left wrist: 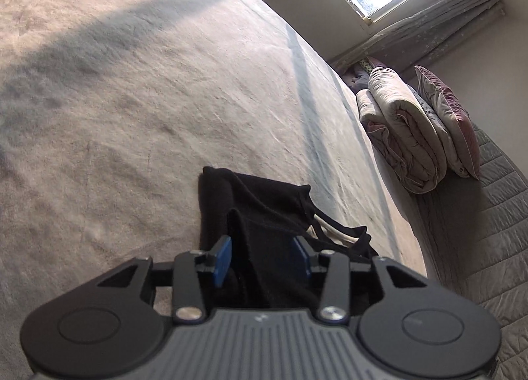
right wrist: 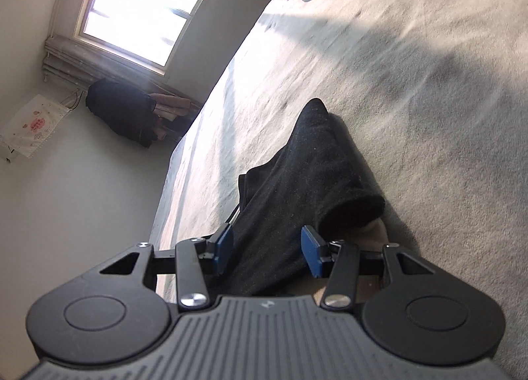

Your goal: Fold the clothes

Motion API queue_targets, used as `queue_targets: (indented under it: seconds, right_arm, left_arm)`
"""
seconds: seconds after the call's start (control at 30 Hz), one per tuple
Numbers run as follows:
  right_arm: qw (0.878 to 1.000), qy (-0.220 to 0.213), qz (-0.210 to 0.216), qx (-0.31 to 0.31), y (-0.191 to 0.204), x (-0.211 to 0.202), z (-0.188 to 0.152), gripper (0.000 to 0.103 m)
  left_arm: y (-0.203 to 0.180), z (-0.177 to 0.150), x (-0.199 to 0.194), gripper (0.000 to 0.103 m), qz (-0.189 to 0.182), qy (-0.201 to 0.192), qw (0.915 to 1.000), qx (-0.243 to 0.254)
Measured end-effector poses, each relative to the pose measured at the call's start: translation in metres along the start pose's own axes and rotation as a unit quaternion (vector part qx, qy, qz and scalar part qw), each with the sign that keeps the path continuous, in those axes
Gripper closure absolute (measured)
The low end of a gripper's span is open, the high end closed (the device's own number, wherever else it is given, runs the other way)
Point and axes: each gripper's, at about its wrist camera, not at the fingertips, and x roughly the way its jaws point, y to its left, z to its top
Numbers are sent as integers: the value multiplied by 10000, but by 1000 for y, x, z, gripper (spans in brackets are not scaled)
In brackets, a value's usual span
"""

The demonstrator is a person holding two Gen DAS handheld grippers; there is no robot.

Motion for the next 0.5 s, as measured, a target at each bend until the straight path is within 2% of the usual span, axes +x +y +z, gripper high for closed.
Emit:
queue_targets:
  seconds: [0.07, 0.13, 0.17, 0.2, 0.3, 0.37, 0.43, 0.5]
  right_arm:
    - [10000, -22, -95, -20, 3, -4, 0, 53]
    - [9997, -116, -202, -84, 7, -6, -3, 53]
    - [9995, -164, -256, -117, 9, -8, -5, 53]
    - [9991, -159, -352, -201, 12, -8, -7, 53]
    - [9951, -115, -736, -644, 22, -8, -13, 53]
    - [9896, -79, -1024, -1004, 30, -9, -17, 53]
    - [9852, -22, -1218, -1208, 39, -9, -20, 53]
    - [9813, -7, -1375, -1347, 48, -11, -22, 53]
  left_arm:
    - [-7, -7, -1, 61, 131, 34, 9996, 245]
    - [-15, -17, -1, 67, 391, -5, 9975, 585]
    - [-19, -22, -1, 73, 584, -94, 9950, 803]
    - [-23, -27, -2, 95, 798, -212, 9915, 1002]
    - [-29, -37, -7, 102, 1410, -770, 9766, 1430]
    - [-32, -36, -10, 102, 1703, -939, 9679, 1592]
    - [-32, -32, -18, 98, 1629, -1128, 9676, 1566]
    - [-33, -29, -28, 88, 1409, -1291, 9704, 1478]
